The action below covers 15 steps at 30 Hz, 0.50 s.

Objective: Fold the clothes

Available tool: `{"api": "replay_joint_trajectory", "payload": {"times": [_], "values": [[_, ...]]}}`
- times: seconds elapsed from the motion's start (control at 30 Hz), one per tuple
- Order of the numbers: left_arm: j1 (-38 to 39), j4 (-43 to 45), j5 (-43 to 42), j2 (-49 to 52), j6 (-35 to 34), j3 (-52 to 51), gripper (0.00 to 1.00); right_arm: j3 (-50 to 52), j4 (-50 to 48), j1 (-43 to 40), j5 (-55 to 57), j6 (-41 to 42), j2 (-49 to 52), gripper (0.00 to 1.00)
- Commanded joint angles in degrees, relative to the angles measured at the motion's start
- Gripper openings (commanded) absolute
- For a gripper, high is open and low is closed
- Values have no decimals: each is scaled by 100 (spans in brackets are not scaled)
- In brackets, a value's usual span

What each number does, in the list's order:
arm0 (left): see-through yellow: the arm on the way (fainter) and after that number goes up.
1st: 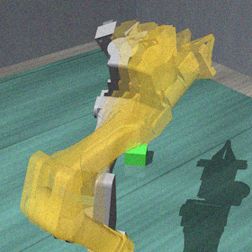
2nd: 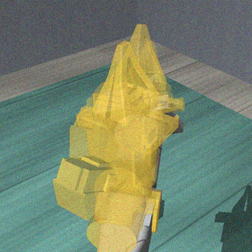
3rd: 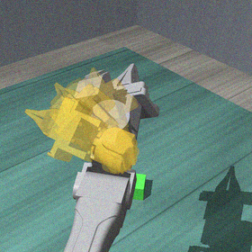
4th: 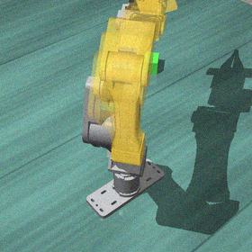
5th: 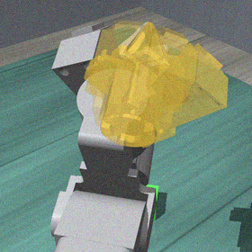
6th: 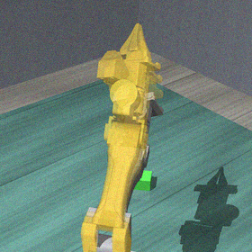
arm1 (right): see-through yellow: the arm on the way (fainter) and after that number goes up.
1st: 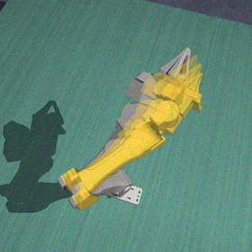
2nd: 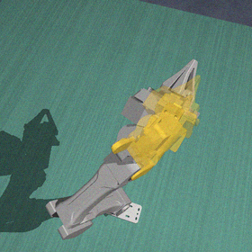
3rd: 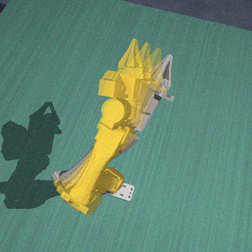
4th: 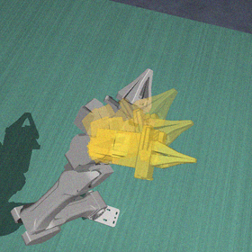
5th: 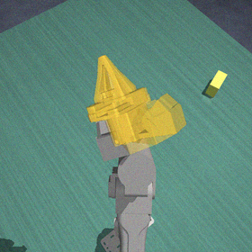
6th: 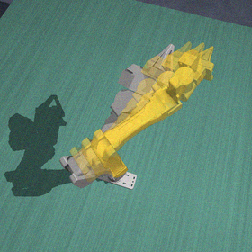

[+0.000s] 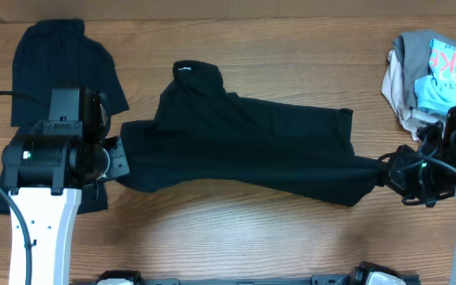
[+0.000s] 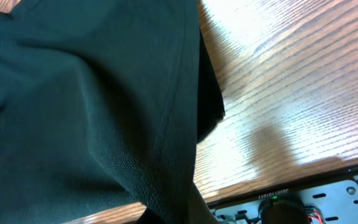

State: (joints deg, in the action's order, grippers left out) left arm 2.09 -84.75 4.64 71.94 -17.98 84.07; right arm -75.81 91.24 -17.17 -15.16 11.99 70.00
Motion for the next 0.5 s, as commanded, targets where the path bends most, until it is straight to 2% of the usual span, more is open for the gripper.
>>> {"api": "replay_joint_trajectory", "payload": {"times": [0.0,0.47], "values": [[-68,203,184,267,68,55,4,-142,-144,-20,39,-28,234,4],[-68,1753,164,1707,63,-584,4,-140,-905,-15,122,-26,1320,4]]}}
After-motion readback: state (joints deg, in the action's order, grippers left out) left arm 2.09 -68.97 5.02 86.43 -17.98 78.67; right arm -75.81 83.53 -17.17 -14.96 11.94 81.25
